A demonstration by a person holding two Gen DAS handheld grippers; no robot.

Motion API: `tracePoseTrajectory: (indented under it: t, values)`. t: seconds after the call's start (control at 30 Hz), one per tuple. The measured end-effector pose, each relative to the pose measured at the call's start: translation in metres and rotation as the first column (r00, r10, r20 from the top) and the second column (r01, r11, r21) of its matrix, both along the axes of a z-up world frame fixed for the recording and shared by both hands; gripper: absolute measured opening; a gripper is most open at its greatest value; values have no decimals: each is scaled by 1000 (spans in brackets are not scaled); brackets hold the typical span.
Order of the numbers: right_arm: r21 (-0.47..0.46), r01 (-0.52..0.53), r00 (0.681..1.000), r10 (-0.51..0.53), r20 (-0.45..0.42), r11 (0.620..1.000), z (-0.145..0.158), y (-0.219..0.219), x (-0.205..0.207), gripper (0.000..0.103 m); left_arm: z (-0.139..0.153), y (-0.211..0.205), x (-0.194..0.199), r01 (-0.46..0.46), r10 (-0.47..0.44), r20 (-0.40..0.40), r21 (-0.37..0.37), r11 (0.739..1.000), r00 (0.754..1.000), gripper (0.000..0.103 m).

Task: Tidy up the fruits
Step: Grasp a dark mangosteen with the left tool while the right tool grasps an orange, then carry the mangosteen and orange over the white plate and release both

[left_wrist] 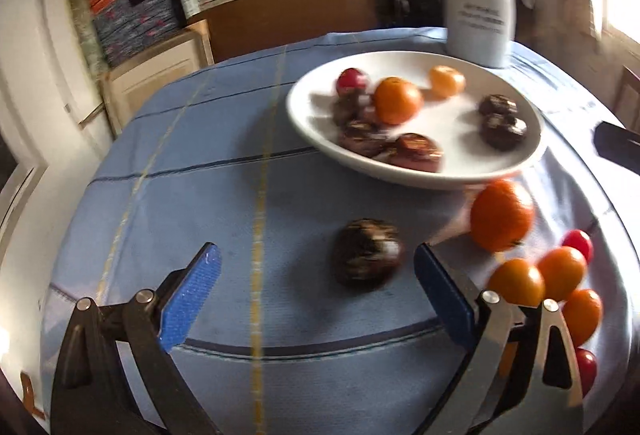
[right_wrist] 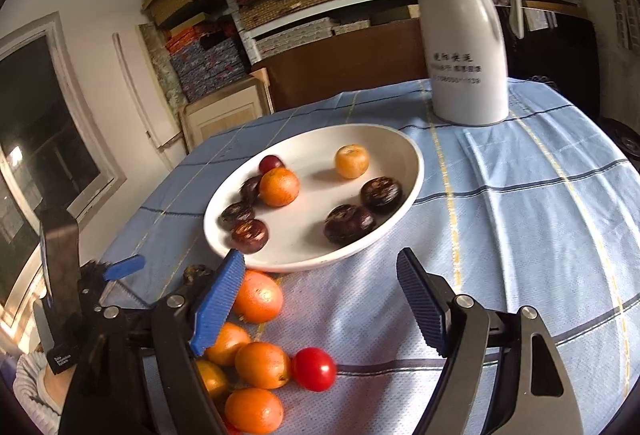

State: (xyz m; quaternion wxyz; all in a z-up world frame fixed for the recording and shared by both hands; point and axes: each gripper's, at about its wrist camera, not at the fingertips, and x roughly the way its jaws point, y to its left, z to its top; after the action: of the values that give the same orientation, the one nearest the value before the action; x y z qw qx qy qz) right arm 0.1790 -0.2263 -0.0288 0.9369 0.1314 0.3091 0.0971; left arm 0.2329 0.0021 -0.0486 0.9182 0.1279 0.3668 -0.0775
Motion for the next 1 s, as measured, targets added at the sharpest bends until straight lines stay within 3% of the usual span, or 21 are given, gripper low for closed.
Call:
tracePoseTrajectory:
  t: [0.13,0.37,0.7,0.73,0.8,0.83,1.0]
  values:
    - [7,-45,998,46,-36,999,-6,9,3,79,-4,-7,4,21,-21,-24,11,1000,999,93]
    - [23,-90,990,92,-109,996,-20,25,12,79,-15,0,24,29,-48,-146,-129,991,988,55]
    - [-39,-123,981,115,-157,992,-31,57,28,78,-16,-2,23,45,-67,-148,-147,988,987,48]
    - [-44,-128,979,119,-163,991,-32,60,30,76,-16,-2,22,45,-67,-147,-150,988,987,47]
    - [-49,-141,976,130,-175,989,-36,63,33,60,-16,-2,22,49,-74,-148,-164,985,986,45]
    - [-43,-153,972,143,-187,987,-38,64,34,44,-16,0,22,49,-74,-148,-167,985,986,44]
    - [3,-173,967,170,-187,985,-39,58,33,42,-14,4,21,53,-84,-146,-205,977,986,42]
